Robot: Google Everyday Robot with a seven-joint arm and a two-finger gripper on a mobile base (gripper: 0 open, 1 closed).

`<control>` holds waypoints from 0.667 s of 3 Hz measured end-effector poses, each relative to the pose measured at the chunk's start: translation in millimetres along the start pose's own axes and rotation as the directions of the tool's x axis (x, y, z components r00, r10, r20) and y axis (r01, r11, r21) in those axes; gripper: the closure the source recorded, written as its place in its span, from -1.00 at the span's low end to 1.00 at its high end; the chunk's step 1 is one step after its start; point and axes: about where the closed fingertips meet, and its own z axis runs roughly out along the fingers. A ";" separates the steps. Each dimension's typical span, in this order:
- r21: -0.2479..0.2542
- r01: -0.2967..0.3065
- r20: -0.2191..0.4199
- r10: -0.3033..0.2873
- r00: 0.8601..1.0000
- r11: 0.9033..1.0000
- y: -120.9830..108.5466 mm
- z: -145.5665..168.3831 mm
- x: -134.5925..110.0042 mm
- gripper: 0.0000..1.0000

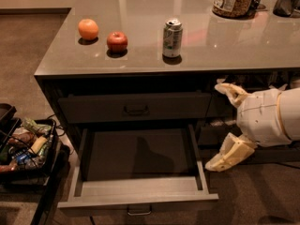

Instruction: Close middle drawer

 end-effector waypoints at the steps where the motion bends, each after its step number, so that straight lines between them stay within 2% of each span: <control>1: -0.129 0.047 0.028 -0.044 0.999 0.991 22.2 16.0 24.1 -1.00; 2: -0.194 0.069 0.054 -0.060 0.997 0.979 56.5 26.0 51.1 -1.00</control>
Offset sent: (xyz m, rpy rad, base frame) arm -0.0717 -0.0265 -0.1264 0.0289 0.1449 0.2214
